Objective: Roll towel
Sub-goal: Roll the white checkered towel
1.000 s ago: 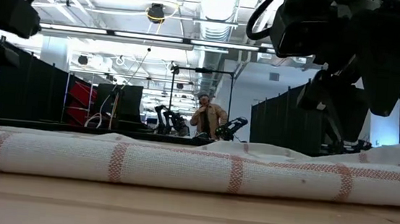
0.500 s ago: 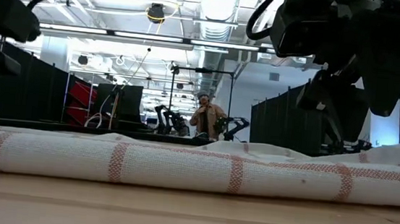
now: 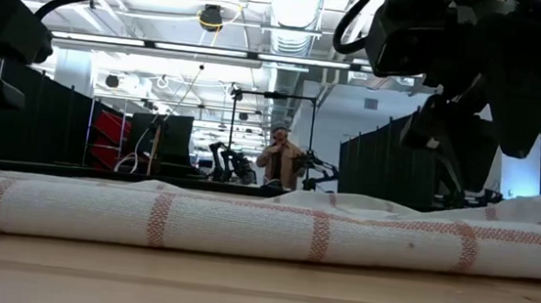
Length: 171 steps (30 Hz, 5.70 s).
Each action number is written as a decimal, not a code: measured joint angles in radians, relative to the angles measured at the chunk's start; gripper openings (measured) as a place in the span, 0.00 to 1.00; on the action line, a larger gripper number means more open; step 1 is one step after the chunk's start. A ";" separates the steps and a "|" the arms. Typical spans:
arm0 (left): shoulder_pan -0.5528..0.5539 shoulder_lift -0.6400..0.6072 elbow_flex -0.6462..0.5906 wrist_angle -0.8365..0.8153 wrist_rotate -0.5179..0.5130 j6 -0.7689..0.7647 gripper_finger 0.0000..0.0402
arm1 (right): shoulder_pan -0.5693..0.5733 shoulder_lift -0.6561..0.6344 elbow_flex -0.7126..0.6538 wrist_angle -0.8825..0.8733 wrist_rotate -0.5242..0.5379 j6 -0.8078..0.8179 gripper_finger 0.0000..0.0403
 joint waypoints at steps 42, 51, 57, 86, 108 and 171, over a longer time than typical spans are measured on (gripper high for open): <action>-0.001 -0.028 0.000 -0.085 0.024 -0.130 0.00 | -0.207 -0.003 -0.184 0.107 0.270 -0.023 0.45; -0.003 -0.145 0.000 -0.218 -0.047 -0.200 0.00 | -0.207 -0.002 -0.184 0.092 0.261 -0.053 0.45; -0.003 -0.147 0.000 -0.249 -0.047 -0.196 0.00 | -0.207 -0.001 -0.185 0.090 0.260 -0.058 0.45; 0.015 -0.146 0.109 -0.385 -0.043 -0.089 0.28 | -0.206 0.009 -0.084 -0.053 0.221 -0.195 0.45; -0.172 0.199 0.550 -0.590 -0.064 -0.018 0.32 | 0.298 0.003 0.236 -0.201 0.259 0.260 0.56; -0.236 0.393 0.449 -0.395 -0.228 -0.142 0.32 | 0.289 0.275 0.239 -0.134 0.510 0.219 0.62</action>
